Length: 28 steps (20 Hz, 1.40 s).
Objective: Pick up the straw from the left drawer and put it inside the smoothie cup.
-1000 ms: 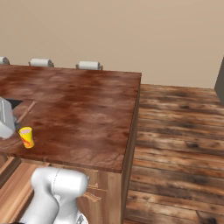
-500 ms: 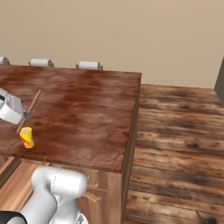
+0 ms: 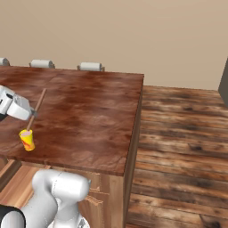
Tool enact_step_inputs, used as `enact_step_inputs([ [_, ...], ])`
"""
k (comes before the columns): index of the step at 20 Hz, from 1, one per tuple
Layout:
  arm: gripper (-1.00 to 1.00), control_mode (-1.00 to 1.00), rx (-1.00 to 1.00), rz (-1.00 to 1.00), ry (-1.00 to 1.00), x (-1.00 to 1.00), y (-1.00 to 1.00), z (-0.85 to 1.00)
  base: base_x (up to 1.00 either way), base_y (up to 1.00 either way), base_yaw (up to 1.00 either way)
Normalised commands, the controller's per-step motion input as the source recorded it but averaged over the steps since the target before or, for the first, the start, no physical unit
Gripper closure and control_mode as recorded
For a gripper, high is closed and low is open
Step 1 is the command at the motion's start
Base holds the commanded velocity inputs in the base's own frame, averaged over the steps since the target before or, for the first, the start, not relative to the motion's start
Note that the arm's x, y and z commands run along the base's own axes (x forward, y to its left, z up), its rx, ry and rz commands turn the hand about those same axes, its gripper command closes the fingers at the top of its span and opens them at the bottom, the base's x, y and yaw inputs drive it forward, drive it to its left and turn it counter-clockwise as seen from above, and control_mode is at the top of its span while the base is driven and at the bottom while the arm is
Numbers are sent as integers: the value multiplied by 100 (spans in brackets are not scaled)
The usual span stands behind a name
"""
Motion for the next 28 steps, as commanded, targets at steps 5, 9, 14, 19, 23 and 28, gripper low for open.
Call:
enact_step_inputs([
  [5, 100, -100, -9, 0, 0, 27, 29, -16, 0, 0, 0],
  [9, 100, -100, -9, 0, 0, 29, 28, -22, 0, 0, 0],
  [14, 100, -100, -6, 0, 0, 22, 26, -20, 0, 0, 0],
  [19, 100, -100, -6, 0, 0, 23, 29, -16, 0, 0, 0],
  [23, 100, -100, -6, 0, -2, 12, 31, -14, 0, 0, 0],
  [28, 100, -100, -6, 0, -2, 9, 28, -15, 0, 0, 0],
])
